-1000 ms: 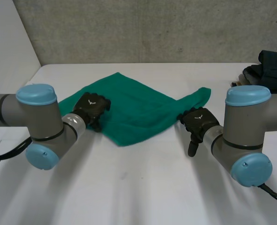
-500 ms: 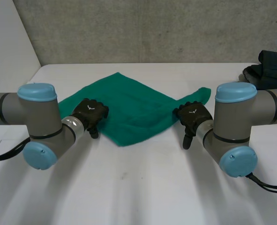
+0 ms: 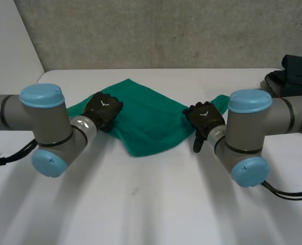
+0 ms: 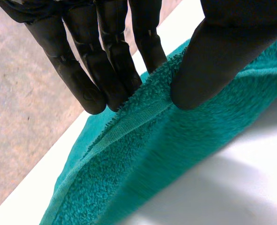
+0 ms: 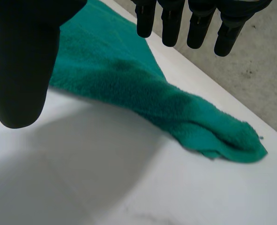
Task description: Fold the laundry.
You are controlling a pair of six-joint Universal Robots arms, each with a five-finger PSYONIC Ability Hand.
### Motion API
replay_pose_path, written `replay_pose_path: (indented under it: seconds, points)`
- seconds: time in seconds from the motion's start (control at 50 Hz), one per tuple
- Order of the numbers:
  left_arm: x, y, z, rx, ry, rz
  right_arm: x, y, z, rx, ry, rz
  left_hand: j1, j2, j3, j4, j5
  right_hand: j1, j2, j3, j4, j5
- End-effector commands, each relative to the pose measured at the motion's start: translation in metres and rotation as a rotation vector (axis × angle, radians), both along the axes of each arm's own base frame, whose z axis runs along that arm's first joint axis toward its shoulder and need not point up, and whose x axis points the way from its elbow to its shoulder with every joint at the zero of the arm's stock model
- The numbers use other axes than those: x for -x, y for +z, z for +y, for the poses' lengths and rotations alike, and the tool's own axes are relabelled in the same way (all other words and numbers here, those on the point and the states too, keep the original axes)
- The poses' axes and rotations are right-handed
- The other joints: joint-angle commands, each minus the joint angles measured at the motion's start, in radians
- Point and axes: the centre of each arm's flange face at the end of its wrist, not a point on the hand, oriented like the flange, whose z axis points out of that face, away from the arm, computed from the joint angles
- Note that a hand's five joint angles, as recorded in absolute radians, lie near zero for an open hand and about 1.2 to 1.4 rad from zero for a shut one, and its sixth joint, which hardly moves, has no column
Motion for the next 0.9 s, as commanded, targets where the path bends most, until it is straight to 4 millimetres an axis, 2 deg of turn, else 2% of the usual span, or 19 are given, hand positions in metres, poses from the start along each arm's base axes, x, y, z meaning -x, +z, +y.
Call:
replay_pose_path:
  seconds: [0.02,0.06,0.1,0.12,0.16,0.26,0.34,0.36,0.4,0.42,0.5,0.58,0.64,0.72,0.74,0.8,0.82,0.88,0.9]
  points:
    - [-0.004,0.027,0.032,-0.024,-0.067,0.058,-0.021,-0.016,-0.011,0.005,0.053,-0.031,0.242,0.204,0.212,0.203,0.245,0.008,0.023,0.025,0.02,0.011]
    - [-0.006,0.04,0.04,0.002,-0.07,0.095,-0.028,-0.024,-0.014,0.005,0.075,-0.034,0.242,0.204,0.212,0.203,0.245,0.119,0.134,0.136,0.131,0.122]
    - [-0.007,0.046,0.045,0.014,-0.067,0.119,-0.032,-0.029,-0.016,0.006,0.083,-0.035,0.242,0.204,0.212,0.203,0.245,0.356,0.371,0.373,0.368,0.359]
    - [-0.008,0.052,0.048,0.031,-0.065,0.148,-0.034,-0.032,-0.018,0.007,0.084,-0.033,0.242,0.204,0.212,0.203,0.245,0.692,0.707,0.709,0.704,0.695]
    - [-0.009,0.056,0.05,0.044,-0.064,0.175,-0.034,-0.031,-0.019,0.014,0.08,-0.032,0.242,0.204,0.212,0.203,0.245,1.121,1.137,1.139,1.134,1.124]
    - [-0.012,0.063,0.052,0.063,-0.058,0.215,-0.015,-0.017,-0.022,-0.001,-0.003,-0.011,0.242,0.204,0.212,0.203,0.245,1.177,1.192,1.194,1.189,1.18]
    - [-0.017,0.068,0.055,0.051,-0.046,0.227,0.011,0.033,-0.021,0.054,-0.062,-0.058,0.242,0.204,0.212,0.203,0.245,1.177,1.192,1.194,1.189,1.18]
    - [-0.021,0.071,0.059,0.036,-0.042,0.232,0.023,0.055,-0.021,0.086,-0.072,-0.077,0.242,0.204,0.212,0.203,0.245,1.177,1.192,1.194,1.189,1.18]
    - [-0.022,0.075,0.063,0.027,-0.042,0.246,0.036,0.075,-0.021,0.113,-0.077,-0.095,0.242,0.204,0.212,0.203,0.245,1.177,1.192,1.194,1.189,1.18]
    - [-0.023,0.079,0.067,0.027,-0.043,0.256,0.047,0.093,-0.021,0.142,-0.071,-0.113,0.242,0.204,0.212,0.203,0.245,1.177,1.192,1.194,1.189,1.18]
    - [-0.025,0.099,0.09,0.018,-0.07,0.339,0.063,0.132,-0.02,0.186,0.002,-0.152,0.242,0.204,0.212,0.203,0.245,1.177,1.192,1.194,1.189,1.18]
    - [-0.025,0.111,0.111,0.01,-0.105,0.404,0.064,0.149,-0.024,0.206,0.068,-0.177,0.242,0.204,0.212,0.203,0.245,1.177,1.192,1.194,1.189,1.18]
    - [-0.021,0.113,0.12,-0.002,-0.13,0.43,0.057,0.145,-0.029,0.201,0.098,-0.18,0.242,0.204,0.212,0.203,0.245,1.177,1.192,1.194,1.189,1.18]
    - [-0.011,0.095,0.125,-0.059,-0.15,0.42,0.039,0.123,-0.041,0.178,0.149,-0.178,0.242,0.204,0.212,0.203,0.245,1.177,1.192,1.194,1.189,1.18]
    - [-0.008,0.085,0.123,-0.082,-0.143,0.403,0.034,0.107,-0.048,0.158,0.163,-0.171,0.242,0.204,0.212,0.203,0.245,1.177,1.192,1.194,1.189,1.18]
    - [-0.007,0.069,0.116,-0.107,-0.116,0.373,0.025,0.083,-0.056,0.134,0.192,-0.162,0.242,0.204,0.212,0.203,0.245,1.177,1.192,1.194,1.189,1.18]
    - [-0.008,0.061,0.109,-0.117,-0.092,0.353,0.019,0.066,-0.061,0.121,0.211,-0.154,0.242,0.204,0.212,0.203,0.245,1.177,1.192,1.194,1.189,1.18]
    - [-0.008,0.051,0.101,-0.126,-0.069,0.329,0.008,0.041,-0.063,0.115,0.25,-0.131,0.242,0.204,0.212,0.203,0.245,1.177,1.192,1.194,1.189,1.18]
    - [-0.008,0.046,0.098,-0.131,-0.061,0.315,0.003,0.03,-0.066,0.132,0.263,-0.109,0.242,0.204,0.212,0.203,0.245,1.075,1.09,1.092,1.087,1.078]
